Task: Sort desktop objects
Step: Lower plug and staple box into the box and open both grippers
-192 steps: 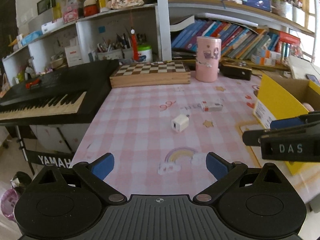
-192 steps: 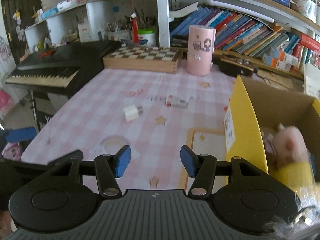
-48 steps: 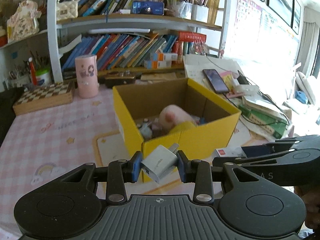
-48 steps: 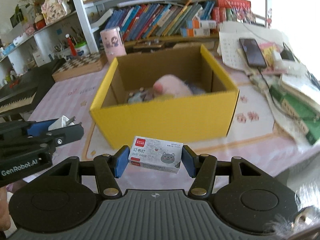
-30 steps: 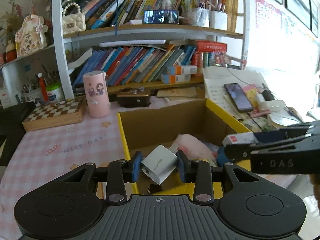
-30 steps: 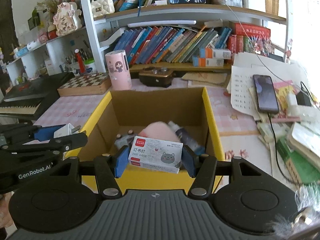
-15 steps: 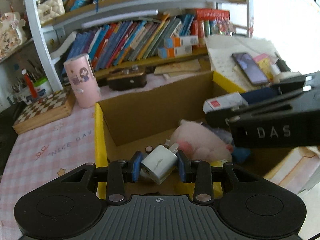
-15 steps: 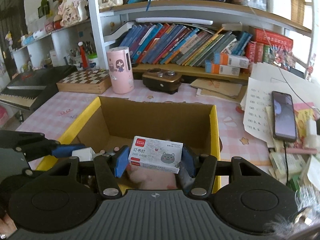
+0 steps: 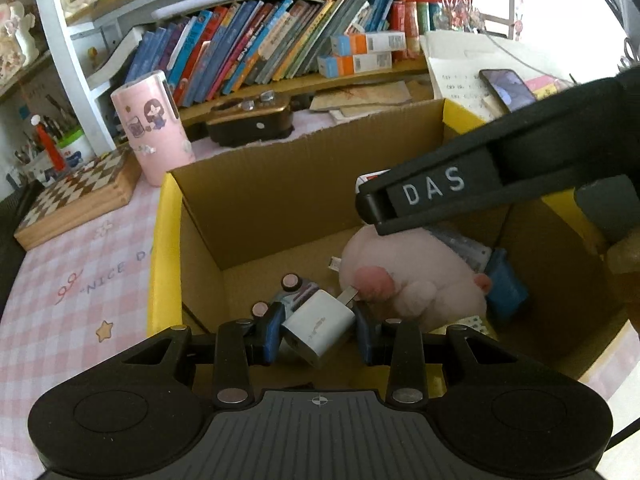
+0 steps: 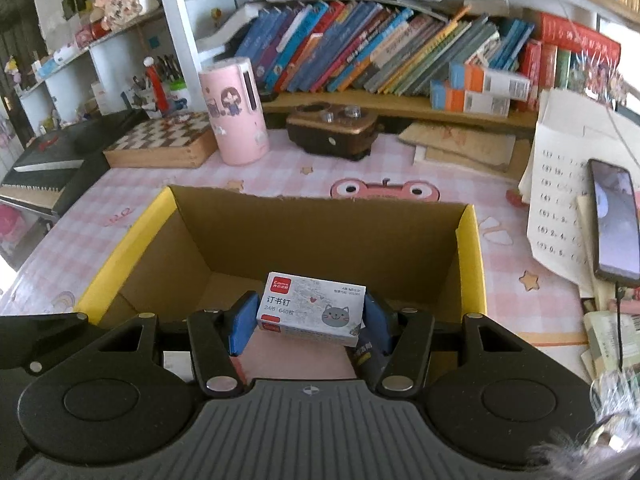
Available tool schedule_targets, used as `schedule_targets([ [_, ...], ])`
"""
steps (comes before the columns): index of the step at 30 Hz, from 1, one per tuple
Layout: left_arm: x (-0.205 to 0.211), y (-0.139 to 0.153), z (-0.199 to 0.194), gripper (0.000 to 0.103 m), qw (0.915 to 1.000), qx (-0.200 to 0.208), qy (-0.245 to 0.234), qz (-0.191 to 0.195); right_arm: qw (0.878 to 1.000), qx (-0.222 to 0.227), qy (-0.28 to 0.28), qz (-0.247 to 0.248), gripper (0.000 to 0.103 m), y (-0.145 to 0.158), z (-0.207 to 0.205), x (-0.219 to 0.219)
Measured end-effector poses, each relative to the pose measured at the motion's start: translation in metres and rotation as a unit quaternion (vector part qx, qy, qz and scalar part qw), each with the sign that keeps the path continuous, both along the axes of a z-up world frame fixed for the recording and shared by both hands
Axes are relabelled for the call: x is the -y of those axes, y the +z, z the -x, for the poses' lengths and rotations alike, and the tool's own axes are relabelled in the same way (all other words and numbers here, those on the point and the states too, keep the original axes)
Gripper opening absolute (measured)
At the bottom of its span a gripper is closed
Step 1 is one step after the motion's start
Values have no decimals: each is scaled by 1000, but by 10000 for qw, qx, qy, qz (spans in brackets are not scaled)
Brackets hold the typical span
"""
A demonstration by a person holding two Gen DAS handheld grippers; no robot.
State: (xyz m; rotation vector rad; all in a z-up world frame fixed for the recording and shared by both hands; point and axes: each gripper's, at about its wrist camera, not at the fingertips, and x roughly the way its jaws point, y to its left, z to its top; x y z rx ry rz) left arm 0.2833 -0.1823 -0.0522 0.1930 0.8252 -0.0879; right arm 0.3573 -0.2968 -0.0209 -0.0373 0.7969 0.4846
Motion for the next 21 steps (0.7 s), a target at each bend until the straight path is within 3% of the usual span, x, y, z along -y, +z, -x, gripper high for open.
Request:
schedule_targets([
  [2,2,0,1,36,10000,46,-1,-53,10000,-89,-6,-2,54,-3,-3,-1],
  [6,5,2,4,50,9998,135,-31,-114,9995,-320,-14,-15,54,-7,-9,-1],
  [9,8,9,13,66,9992,386,-38,-112,9992,-397,-12,-24,54,-8,-11,0],
  [11,10,15,21,69,9980,608,-48,-135,9992,-401,-20,-21,54,-8,-11,0],
  [14,11,25,33,71,9959,874,-85,-226,9995,-323,-30,12,55,-7,-9,-1],
  [18,7,38,50,84,9918,1219,-9,-370,9998,-123,-89,-98,60,0,-1,2],
  [21,-2,48,63,87,9894,1407,122,-331,9996,63,-194,-187,62,7,7,5],
])
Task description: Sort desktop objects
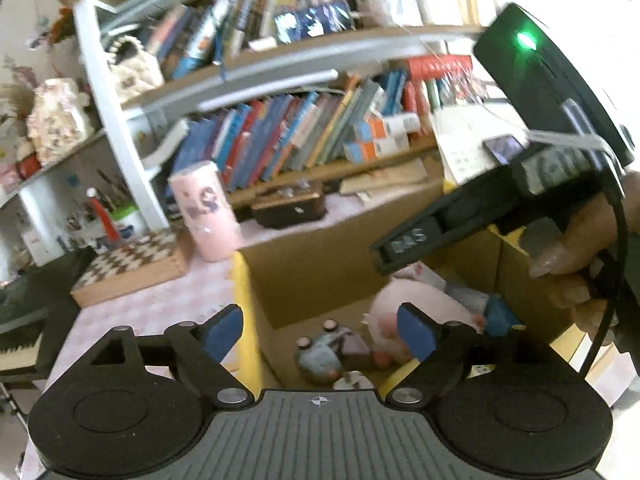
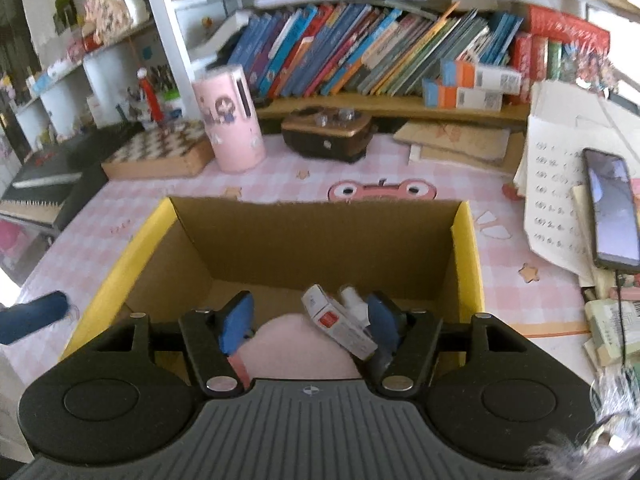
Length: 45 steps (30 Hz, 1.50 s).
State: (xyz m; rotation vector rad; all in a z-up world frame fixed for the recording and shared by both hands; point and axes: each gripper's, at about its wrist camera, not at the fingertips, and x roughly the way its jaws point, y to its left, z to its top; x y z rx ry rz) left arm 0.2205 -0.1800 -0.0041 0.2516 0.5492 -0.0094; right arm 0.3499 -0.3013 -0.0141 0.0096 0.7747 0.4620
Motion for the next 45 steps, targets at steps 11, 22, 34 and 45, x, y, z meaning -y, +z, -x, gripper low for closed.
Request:
schedule_targets([
  [11,-59,17,54,101,9945,391,817,528,9962,705,-514,9,68,23,68,-1],
  [22,-106,13,116,103,9888,474,1171,794,9918,944,-860,45,68,23,158,-20],
  [34,-124,7,179,103,9907,575,1091,580,9915,834,-956,289,73,7,256,-55],
  [45,-137,-3,224,103,9894,120,1206,801,9890,1012,-1017,373,80,2,325,-69],
])
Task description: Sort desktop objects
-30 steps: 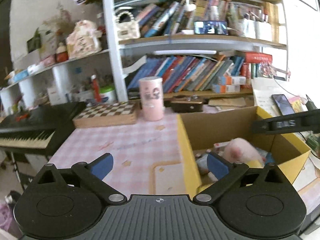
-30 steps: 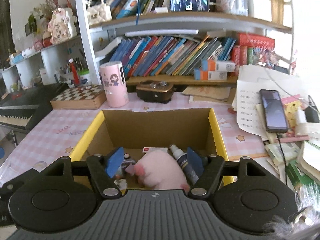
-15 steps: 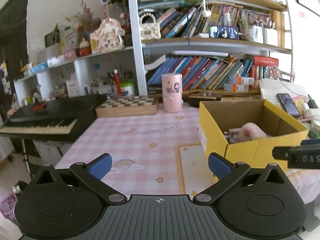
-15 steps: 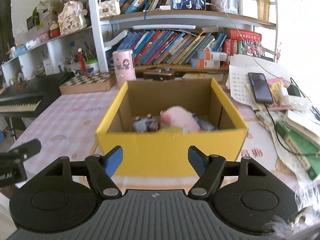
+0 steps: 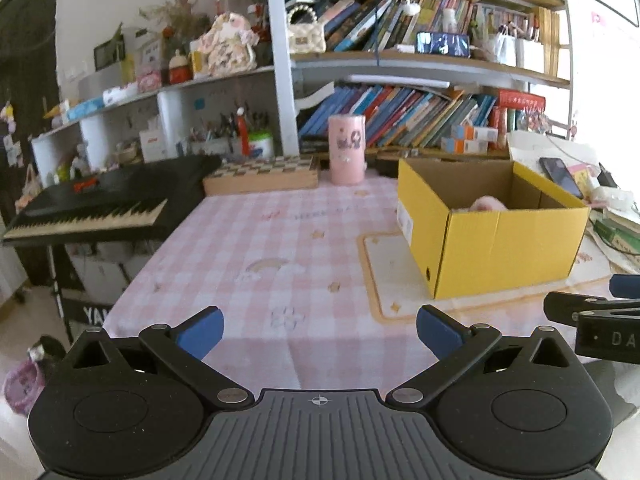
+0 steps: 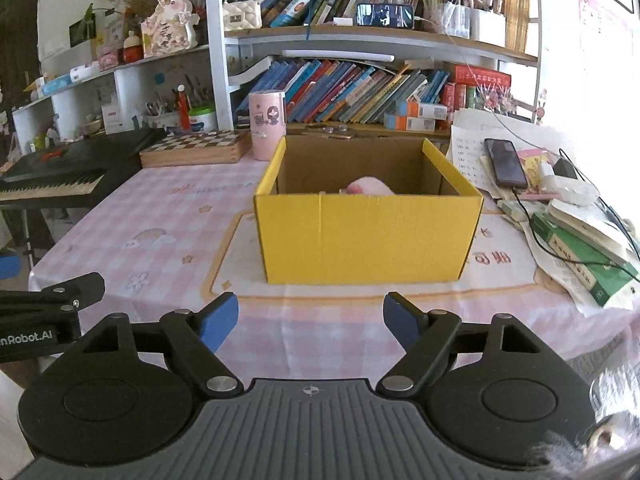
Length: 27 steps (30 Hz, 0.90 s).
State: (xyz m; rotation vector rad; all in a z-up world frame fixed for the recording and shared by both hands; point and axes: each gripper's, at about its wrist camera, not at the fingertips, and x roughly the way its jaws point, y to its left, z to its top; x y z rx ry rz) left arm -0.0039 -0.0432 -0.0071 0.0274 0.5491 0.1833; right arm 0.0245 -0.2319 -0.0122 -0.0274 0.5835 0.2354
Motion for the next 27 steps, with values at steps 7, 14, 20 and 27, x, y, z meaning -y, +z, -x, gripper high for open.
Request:
schedule_targets([
  [7,-6,-5,20,103,9997,-138,155,-142,10000,-81,6,-46,88,-4,25,-7],
  [14,-12,-4,32,103,9997,-102,184,-120,9999,-90,75,37,92,-5,39,-16],
  [20,-14,-4,37,103,9999,-75,106,-68,9998,-196,15,56,92,-7,41,-19],
  [27,-15,-5,40,103,10000,-48,69,31,9996,-273,16,112,94,-9,43,-20],
])
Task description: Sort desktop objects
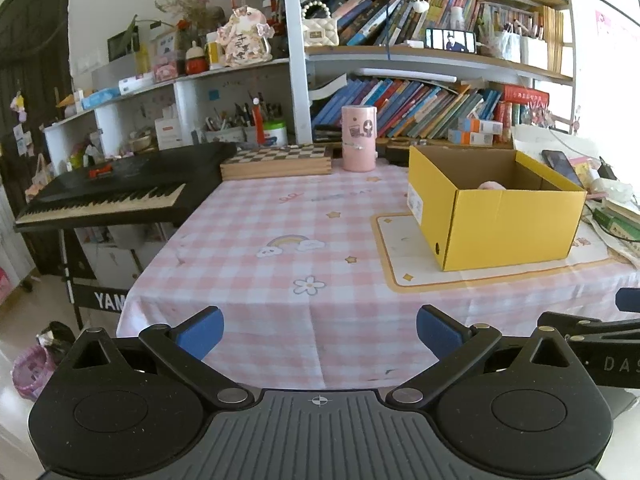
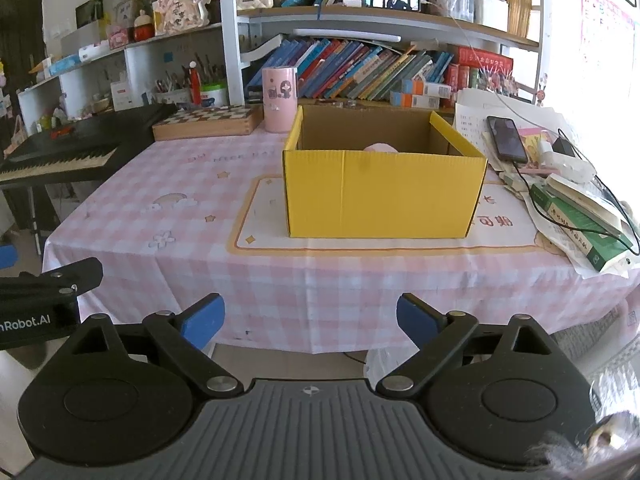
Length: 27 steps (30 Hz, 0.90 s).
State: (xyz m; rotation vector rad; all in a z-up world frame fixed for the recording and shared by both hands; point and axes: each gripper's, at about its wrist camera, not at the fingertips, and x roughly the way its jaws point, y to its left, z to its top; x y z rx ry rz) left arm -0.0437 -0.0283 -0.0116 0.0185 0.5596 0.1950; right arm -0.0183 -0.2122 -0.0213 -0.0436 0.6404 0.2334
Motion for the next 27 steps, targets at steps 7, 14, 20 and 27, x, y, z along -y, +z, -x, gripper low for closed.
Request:
schedule_targets([
  [7,-1,-1,0,103,10000,-16,-8,87,10000,-9,6,36,94,0,2,1],
  [14,-1,-1,0,103,9999,-22,-2,98,10000,-20,36,48,95,-2,4,1],
  [20,-1,-2,3,103,9999,-22,-1,133,10000,0,66,50,95,-2,6,2],
  [27,2,-2,4,103,9999,-22,-74,91,10000,-16,45,23,95,-1,7,1],
])
